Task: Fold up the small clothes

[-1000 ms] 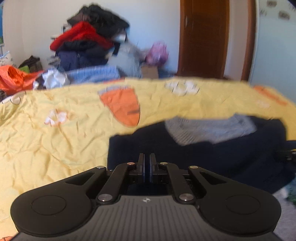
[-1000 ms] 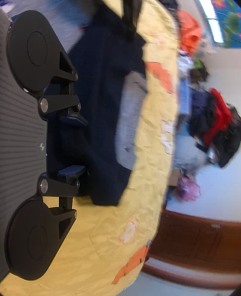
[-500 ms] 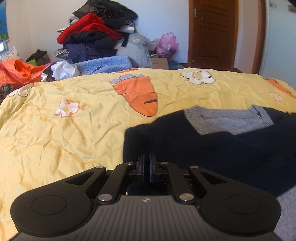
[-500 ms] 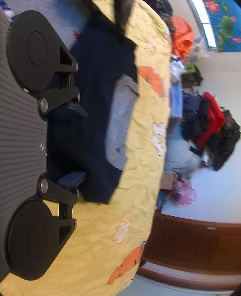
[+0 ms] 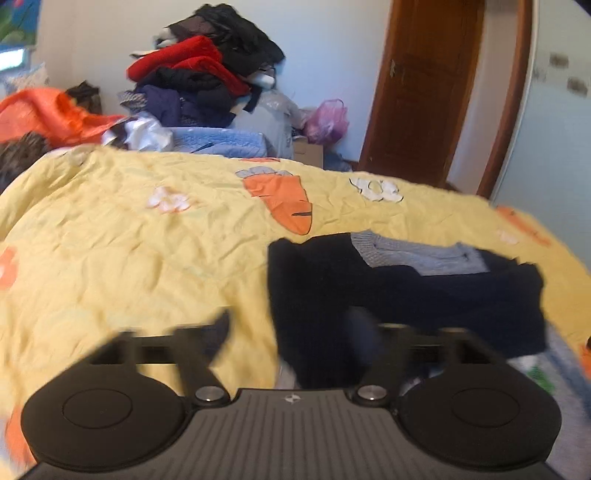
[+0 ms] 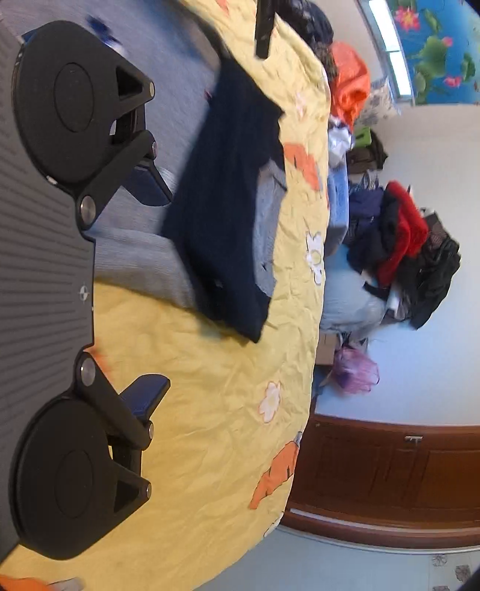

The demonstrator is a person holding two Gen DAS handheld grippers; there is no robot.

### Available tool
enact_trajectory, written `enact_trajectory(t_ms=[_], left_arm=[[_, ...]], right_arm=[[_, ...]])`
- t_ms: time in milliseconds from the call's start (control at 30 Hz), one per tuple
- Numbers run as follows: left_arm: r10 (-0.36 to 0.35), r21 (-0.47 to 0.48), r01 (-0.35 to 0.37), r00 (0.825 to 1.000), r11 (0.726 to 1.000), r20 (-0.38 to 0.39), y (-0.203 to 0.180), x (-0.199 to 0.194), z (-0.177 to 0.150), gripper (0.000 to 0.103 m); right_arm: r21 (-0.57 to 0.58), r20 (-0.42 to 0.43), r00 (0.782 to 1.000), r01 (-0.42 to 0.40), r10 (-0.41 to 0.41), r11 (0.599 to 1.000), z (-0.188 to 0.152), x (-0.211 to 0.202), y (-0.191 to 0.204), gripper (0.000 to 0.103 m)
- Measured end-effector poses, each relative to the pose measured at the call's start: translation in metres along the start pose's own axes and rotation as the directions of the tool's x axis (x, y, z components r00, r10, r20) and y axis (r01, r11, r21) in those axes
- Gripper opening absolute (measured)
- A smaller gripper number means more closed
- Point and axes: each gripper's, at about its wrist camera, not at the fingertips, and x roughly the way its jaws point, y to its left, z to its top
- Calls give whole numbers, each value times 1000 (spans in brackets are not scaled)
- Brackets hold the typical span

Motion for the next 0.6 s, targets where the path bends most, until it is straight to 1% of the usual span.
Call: enact_trajectory(t_ms=[33, 67, 100, 133, 167, 200, 233, 267, 300, 333, 367, 433, 500, 533, 567, 600], left_arm=[[-25, -16, 25, 999, 1000, 27, 4, -17, -9, 94], [-40, -5, 40, 999, 999, 21, 6, -27, -17, 94], [-34, 1, 34, 999, 999, 1, 7, -35, -23, 94], [-47, -11, 47, 999, 999, -15, 8, -41, -31, 94], [-76, -19, 75, 997, 997, -26, 8, -49, -39, 94], [-82, -13, 82, 996, 997, -33, 5, -56, -46, 94], [-79, -2, 79, 996, 997, -45, 1, -64, -54, 93], [-87, -1, 87, 995, 996, -57, -2, -72, -61, 93], [-98, -4, 98, 993, 995, -64, -4, -83, -69, 94], [-103, -4, 103, 992, 995, -72, -5, -94, -79, 94], [-99, 4, 100, 991, 995, -86, -6, -103, -88, 94], [-89, 13, 91, 990, 996, -113, -6, -120, -108, 94], [-84, -10, 84, 985, 996, -153, -4, -133, -124, 94], [-89, -35, 84, 981, 996, -172, -2, -140, -132, 94], [-90, -46, 83, 976, 995, -199, -1, -147, -139, 94], [-87, -46, 79, 974, 996, -210, -1, -156, -146, 94]], right_arm=[[-6, 17, 1000, 0, 0, 1000, -7, -7, 1, 96], [-24, 26, 1000, 10, -9, 1000, -12, -9, 4, 95], [-44, 13, 1000, 28, -27, 999, -16, -7, 9, 94], [-57, -5, 999, 48, -48, 997, -20, -5, 14, 92], [-58, -14, 998, 53, -54, 997, -20, -6, 19, 92], [-58, -21, 999, 46, -47, 997, -24, -8, 22, 92], [-55, -41, 998, 55, -57, 997, -28, -9, 29, 91], [-31, -62, 996, 67, -69, 997, -31, -14, 34, 92], [2, -65, 997, 48, -48, 999, -38, -22, 38, 93], [7, -68, 998, 7, -7, 1000, -46, -30, 42, 97], [-16, -77, 997, -8, 7, 1000, -57, -38, 49, 97], [-50, -78, 997, 13, -17, 999, -77, -48, 58, 97], [-63, -101, 995, 4, -11, 998, -94, -59, 63, 93], [-60, -107, 994, 17, -23, 998, -104, -68, 65, 93], [-40, -103, 994, 28, -32, 999, -113, -81, 66, 97], [-25, -107, 994, 32, -34, 999, -123, -94, 68, 98]])
